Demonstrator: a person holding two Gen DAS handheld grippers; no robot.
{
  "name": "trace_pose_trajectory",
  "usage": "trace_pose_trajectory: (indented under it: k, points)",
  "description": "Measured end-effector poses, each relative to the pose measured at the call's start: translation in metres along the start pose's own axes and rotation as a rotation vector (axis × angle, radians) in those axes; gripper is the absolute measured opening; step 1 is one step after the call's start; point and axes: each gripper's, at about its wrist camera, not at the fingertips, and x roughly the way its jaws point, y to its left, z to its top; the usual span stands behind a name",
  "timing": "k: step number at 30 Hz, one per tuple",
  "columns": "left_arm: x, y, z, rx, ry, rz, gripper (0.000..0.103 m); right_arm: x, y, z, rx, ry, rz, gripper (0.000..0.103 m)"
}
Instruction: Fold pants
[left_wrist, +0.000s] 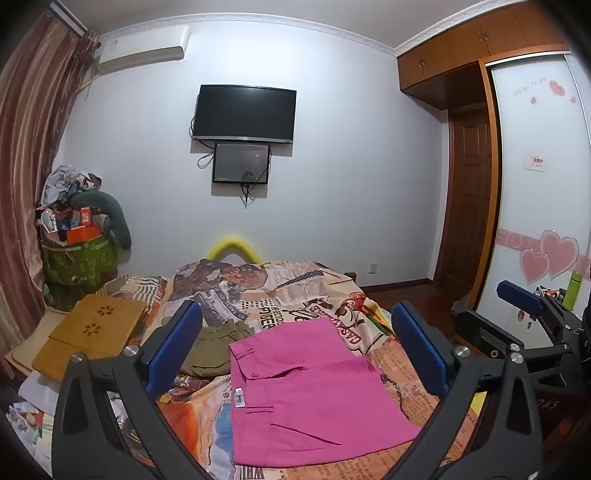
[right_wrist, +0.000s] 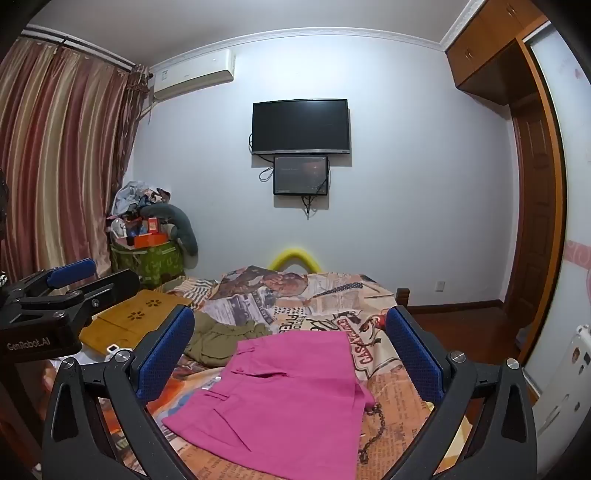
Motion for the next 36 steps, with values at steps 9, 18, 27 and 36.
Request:
trace_pose_trajectory:
  k: [9,18,27,36]
  points:
    - [-0.005,0.006,0.001,0.014,-0.019,-0.003,0.103,0.000,-0.001,0.000,0.004,0.000,0.003,0.103]
    - [-0.007,0.001,0.012,0.021,-0.010,0.000,0.103,0.001,-0.004,-0.002,0.024,0.009,0.004,0.103]
    - [-0.002,-0.004,0.008,0.024,-0.003,0.002,0.103,0.002,-0.004,-0.002,0.027,0.012,0.005,0.103]
    - [-0.002,-0.002,0.008,0.021,-0.004,-0.001,0.103,0.002,-0.004,-0.001,0.028,0.013,0.005,0.103]
